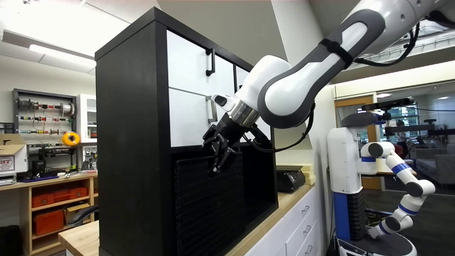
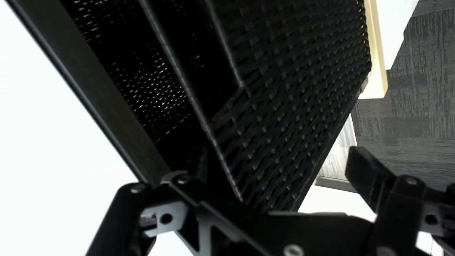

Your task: Pull out the black bin from underneath cabinet

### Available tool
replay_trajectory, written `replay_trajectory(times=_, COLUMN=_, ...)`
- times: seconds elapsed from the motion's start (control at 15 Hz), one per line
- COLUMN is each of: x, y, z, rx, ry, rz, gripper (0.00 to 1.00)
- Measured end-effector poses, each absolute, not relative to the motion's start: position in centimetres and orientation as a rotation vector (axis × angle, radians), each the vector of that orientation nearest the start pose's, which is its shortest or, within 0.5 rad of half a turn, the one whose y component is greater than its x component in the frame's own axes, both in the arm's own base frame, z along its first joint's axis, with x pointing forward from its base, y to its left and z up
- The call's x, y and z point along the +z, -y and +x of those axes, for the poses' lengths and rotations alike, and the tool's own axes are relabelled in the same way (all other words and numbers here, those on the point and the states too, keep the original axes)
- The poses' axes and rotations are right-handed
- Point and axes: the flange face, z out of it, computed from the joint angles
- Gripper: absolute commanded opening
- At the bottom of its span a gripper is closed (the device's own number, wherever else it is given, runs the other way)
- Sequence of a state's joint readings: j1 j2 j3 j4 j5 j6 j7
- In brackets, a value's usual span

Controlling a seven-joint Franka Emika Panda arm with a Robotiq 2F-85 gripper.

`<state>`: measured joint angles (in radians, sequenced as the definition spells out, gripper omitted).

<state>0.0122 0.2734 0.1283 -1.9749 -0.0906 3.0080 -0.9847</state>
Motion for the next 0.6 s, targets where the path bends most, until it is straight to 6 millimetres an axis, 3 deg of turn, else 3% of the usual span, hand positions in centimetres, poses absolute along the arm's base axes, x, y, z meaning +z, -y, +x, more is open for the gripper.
replay_trajectory(times=0.27, x=41.7, y=-9.6, z=66.1, rx=-1.189, ry=1.883, rz=-2.655, gripper=1.00)
replay_trajectory(times=0.33, x=41.5, y=-9.7, z=66.5, rx=-1.188, ry=1.897, rz=-2.645, gripper=0.75)
replay_trajectory(times=0.47, x=40.7, y=-10.0, z=66.6, rx=-1.170, ry=1.916, rz=-2.627, gripper=0.67)
replay_trajectory(times=0.6, x=40.6, y=-10.3, z=66.9, rx=-1.175, ry=1.947, rz=-2.599, gripper=0.53)
